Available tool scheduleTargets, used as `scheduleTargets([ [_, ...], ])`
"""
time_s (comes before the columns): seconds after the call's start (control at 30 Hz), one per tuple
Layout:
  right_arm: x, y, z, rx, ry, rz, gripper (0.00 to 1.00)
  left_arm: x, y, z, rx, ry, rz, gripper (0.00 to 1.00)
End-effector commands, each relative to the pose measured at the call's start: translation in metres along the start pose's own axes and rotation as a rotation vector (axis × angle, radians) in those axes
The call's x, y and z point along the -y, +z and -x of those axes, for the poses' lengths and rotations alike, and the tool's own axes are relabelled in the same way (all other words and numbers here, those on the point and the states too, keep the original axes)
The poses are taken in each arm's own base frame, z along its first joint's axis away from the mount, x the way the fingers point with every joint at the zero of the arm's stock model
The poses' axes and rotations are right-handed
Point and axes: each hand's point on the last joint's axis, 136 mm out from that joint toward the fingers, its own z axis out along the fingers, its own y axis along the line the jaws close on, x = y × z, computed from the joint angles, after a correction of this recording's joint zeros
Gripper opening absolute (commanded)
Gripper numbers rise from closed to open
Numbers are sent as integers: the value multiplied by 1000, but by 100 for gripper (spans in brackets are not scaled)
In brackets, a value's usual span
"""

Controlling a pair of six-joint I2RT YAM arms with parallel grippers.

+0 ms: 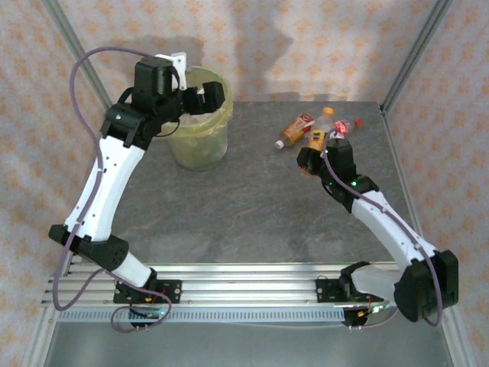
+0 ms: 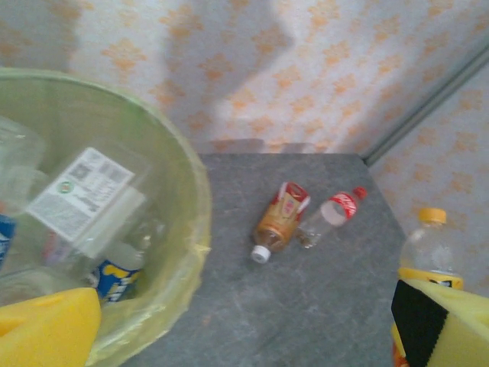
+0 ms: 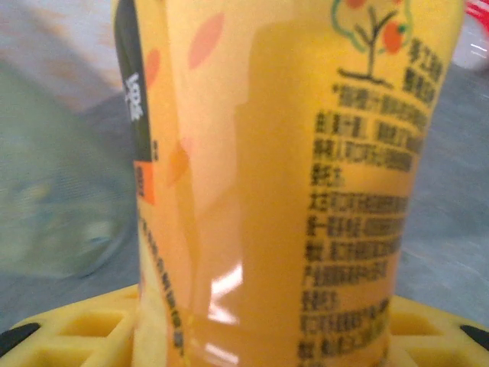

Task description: Put the plastic bottles in the bin

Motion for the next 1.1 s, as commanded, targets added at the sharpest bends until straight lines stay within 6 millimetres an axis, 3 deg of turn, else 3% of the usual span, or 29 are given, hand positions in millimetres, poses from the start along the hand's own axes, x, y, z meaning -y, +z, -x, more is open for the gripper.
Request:
scheduleTargets([
  [0.0, -54, -17, 9, 52, -127, 280, 44, 36, 6, 2, -7, -34, -157, 100],
  [0.27, -113, -34, 15, 57, -203, 526, 44, 101, 21, -23, -113, -8, -348, 100],
  [0.47, -148, -37, 10, 31, -267, 613, 44, 126, 40, -43, -184, 7, -397, 100],
  [0.6, -164, -45, 11, 32, -286, 659, 44, 126, 48, -48, -193, 21, -365, 100],
  [0.63, -165, -38, 6, 11, -284, 658, 44, 124, 49, -48, -188, 24, -345, 100],
  [0.8, -177, -48, 4, 8, -296, 701, 44, 111, 55, -49, -169, 30, -277, 91],
  [1.07, -184, -53, 9, 29, -289, 722, 44, 112, 59, -54, -179, 21, -284, 91],
])
